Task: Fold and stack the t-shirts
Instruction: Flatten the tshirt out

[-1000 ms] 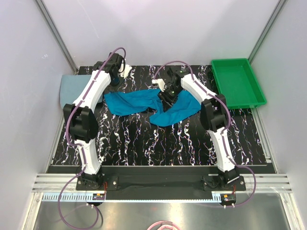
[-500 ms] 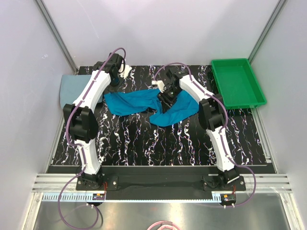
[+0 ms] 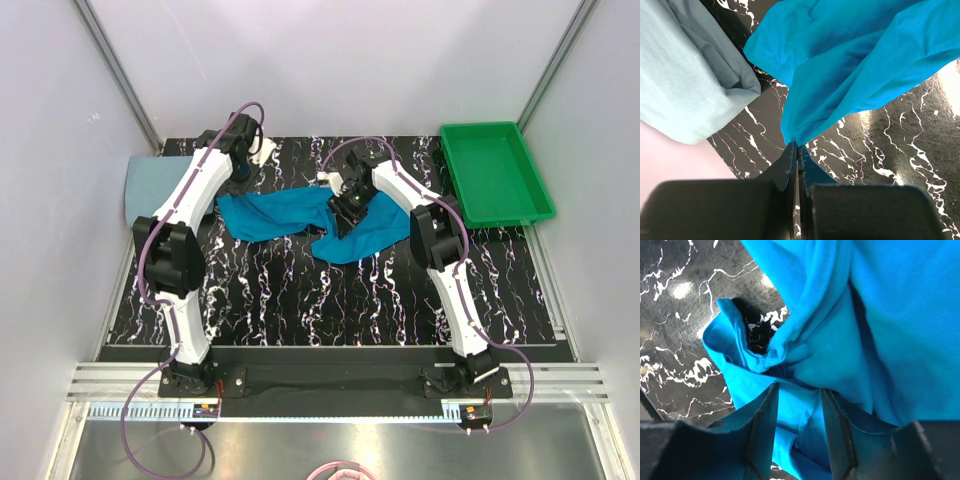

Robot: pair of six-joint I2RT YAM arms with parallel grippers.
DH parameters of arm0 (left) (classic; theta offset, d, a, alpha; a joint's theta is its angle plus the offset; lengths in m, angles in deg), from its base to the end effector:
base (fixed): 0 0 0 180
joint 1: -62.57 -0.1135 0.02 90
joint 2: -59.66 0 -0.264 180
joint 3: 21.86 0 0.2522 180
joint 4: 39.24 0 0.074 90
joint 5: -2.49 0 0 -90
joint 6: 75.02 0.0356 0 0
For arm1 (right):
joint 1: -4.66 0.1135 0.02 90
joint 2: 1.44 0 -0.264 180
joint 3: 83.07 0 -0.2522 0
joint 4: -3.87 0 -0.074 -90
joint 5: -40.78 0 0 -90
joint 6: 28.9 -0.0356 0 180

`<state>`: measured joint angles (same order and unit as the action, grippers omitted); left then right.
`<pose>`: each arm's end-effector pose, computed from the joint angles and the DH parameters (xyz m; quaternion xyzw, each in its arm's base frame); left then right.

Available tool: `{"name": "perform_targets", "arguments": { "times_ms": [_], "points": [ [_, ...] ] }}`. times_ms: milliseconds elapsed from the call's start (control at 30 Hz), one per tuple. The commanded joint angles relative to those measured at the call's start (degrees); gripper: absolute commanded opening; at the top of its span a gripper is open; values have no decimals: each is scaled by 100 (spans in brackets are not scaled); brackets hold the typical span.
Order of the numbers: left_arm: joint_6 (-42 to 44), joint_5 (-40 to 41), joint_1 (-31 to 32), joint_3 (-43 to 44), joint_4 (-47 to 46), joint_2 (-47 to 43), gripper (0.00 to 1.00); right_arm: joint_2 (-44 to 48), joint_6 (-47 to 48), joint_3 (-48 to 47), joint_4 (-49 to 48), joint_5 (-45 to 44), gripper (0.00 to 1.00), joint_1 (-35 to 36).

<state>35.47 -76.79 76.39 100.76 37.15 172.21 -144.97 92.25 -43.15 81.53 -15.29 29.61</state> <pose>0.4029 -0.0923 0.3016 0.2691 0.9367 0.1032 0.1986 0.4450 0.2289 0.1530 -0.4684 0.8310 0.2865 0.0898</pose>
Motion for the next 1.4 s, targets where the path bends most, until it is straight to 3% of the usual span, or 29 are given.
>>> {"name": "perform_targets", "arguments": {
  "times_ms": [0,67,100,200,300,467,600,933,1133,1367],
  "points": [
    [-45,-61,24,-31,-58,-260,0,-27,-101,-86,-290,-150,44,-43],
    [-36,-70,24,-14,-67,-234,0,-44,-101,-112,-255,-159,37,-52],
    [-54,-70,24,-5,-76,-225,0,-35,-110,-121,-238,-142,28,-43],
    [-45,-88,33,39,-76,-190,0,-18,-119,-95,-220,-141,11,-60],
    [-63,-96,33,65,-76,-172,0,35,-136,-24,-211,-124,1,-69],
    [-54,-96,33,135,-84,-155,0,341,-180,11,-71,-194,0,-113],
    [-10,8,24,302,-128,-111,0,930,-224,-59,-70,-798,0,-209],
    [253,351,-64,1268,-251,223,0,1747,-374,-2062,475,-1731,0,-956],
    [429,589,-81,1725,-392,197,0,2661,-338,-1448,-464,-2566,0,-1080],
    [316,624,-196,2622,-252,-179,0,3374,-733,-1334,-694,-2945,0,-1106]
  ]
}}
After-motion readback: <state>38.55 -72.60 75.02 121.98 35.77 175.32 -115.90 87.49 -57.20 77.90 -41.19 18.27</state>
